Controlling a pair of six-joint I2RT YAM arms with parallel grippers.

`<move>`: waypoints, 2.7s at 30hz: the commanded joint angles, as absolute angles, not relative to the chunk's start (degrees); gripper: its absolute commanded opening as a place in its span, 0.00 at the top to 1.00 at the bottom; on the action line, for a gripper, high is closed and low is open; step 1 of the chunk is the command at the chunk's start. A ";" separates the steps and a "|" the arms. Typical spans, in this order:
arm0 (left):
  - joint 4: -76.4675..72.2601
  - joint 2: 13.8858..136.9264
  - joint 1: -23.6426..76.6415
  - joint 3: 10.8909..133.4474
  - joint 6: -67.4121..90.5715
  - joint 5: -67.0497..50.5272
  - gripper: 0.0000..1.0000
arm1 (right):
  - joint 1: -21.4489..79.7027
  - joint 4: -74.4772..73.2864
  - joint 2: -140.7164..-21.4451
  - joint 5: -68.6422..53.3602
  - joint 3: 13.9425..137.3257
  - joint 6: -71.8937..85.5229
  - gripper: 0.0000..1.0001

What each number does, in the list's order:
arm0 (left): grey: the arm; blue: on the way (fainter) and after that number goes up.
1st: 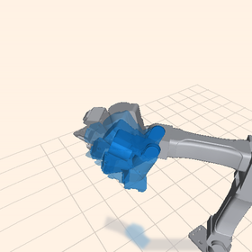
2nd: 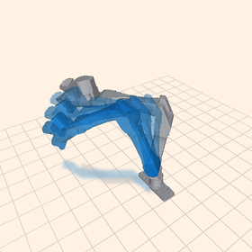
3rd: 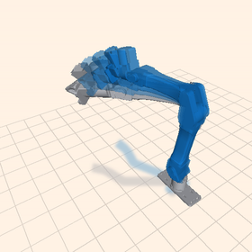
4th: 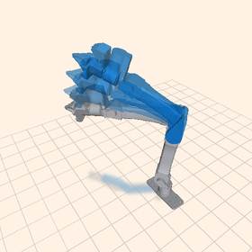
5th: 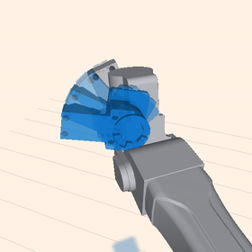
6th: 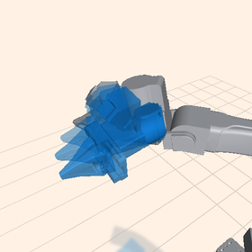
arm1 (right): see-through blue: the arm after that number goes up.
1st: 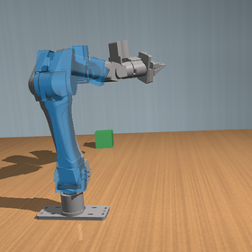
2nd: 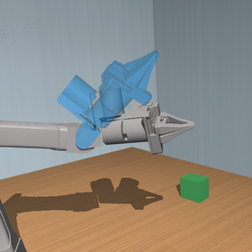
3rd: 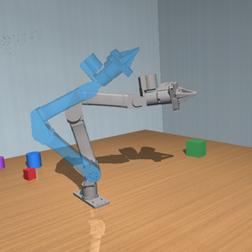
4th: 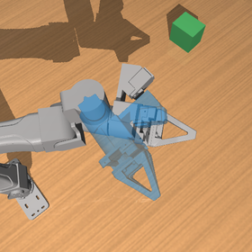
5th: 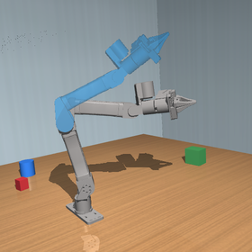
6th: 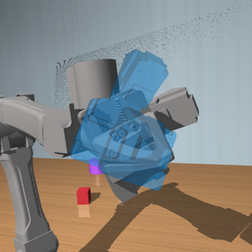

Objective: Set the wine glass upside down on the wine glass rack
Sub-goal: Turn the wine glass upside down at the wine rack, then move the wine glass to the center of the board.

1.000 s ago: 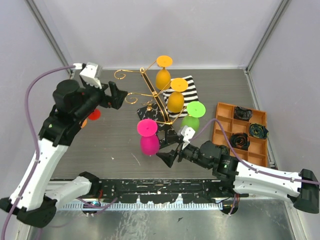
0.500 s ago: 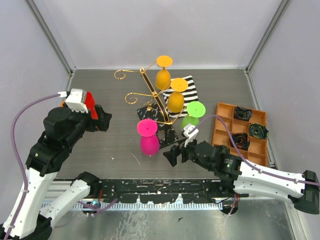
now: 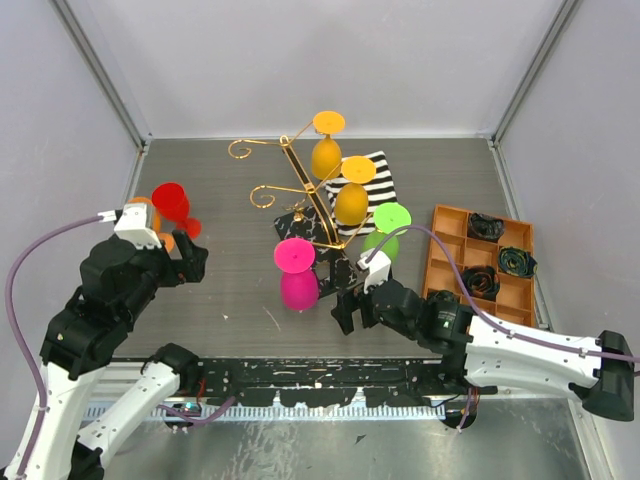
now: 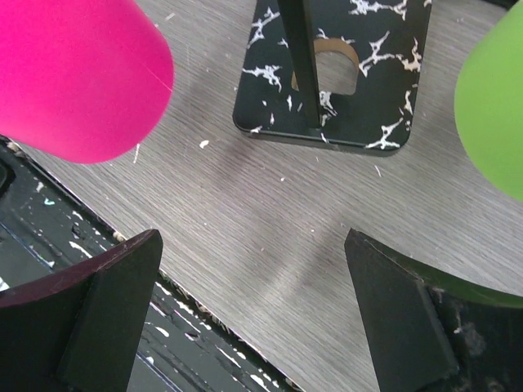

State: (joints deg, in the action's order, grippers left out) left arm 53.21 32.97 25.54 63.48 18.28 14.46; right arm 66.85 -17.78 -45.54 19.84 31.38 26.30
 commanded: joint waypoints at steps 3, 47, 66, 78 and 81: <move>56.79 33.50 25.31 64.24 20.36 15.60 0.02 | 67.04 -18.60 -46.20 22.13 33.22 30.02 0.00; 66.98 45.43 25.37 68.39 28.12 29.07 0.02 | 103.00 -0.67 -67.77 42.32 43.83 22.71 0.00; 16.64 42.82 25.38 34.58 34.88 34.49 0.00 | 103.01 0.97 -61.29 43.08 36.64 23.43 0.00; -17.27 57.24 25.28 21.77 28.72 42.92 0.12 | 102.92 -0.09 -58.36 45.10 34.13 23.94 0.00; -20.08 61.76 24.78 22.40 27.44 44.60 0.16 | 102.89 -0.10 -59.23 44.95 34.57 23.57 0.00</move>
State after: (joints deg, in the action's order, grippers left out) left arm -7.77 57.74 25.47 22.44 29.43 38.81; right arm 102.69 -1.83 -59.13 43.05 33.89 23.24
